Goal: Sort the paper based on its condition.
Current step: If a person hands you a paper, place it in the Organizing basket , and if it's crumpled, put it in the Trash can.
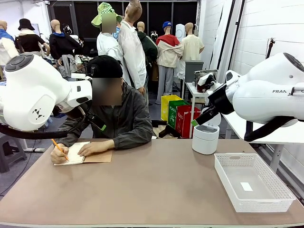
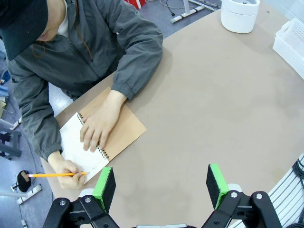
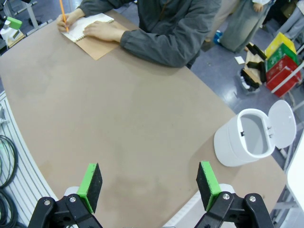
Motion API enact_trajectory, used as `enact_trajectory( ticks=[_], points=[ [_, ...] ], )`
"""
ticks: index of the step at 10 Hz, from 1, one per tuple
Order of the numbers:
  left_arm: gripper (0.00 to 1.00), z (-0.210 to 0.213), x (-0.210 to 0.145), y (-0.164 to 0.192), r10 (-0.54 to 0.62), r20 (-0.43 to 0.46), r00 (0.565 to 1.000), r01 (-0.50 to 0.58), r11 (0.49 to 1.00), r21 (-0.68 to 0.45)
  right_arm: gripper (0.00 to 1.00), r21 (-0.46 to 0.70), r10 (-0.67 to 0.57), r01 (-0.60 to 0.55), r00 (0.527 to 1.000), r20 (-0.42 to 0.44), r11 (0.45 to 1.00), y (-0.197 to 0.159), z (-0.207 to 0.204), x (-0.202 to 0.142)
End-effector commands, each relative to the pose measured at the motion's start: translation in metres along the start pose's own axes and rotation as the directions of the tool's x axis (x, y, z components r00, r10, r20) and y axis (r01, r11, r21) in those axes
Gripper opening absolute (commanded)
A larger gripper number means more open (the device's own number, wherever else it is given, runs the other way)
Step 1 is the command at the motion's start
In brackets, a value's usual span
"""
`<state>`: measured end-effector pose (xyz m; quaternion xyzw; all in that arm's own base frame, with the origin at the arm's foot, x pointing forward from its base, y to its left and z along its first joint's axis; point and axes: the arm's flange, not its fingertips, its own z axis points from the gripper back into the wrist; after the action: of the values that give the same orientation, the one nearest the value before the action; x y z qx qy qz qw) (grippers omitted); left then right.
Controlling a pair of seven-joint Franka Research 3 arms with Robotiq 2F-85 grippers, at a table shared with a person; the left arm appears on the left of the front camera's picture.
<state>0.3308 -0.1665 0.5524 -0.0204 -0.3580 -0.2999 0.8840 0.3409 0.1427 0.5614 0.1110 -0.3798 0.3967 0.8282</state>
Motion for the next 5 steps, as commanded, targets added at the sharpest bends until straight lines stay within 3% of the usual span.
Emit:
enact_trajectory(
  ticks=[1,5],
  points=[
    [1.00,-0.0003,-0.0002,0.0000,0.000,-0.001,1.000,0.000,1.000,0.005,1.00,0.004,0.000,0.000,1.000,-0.001,1.000,0.0005,-0.0002,-0.0001],
    [1.00,-0.0003,-0.0002,0.0000,0.000,-0.001,1.000,0.000,1.000,0.005,1.00,0.004,0.000,0.000,1.000,-0.001,1.000,0.0005,-0.0002,-0.0001]
  ],
)
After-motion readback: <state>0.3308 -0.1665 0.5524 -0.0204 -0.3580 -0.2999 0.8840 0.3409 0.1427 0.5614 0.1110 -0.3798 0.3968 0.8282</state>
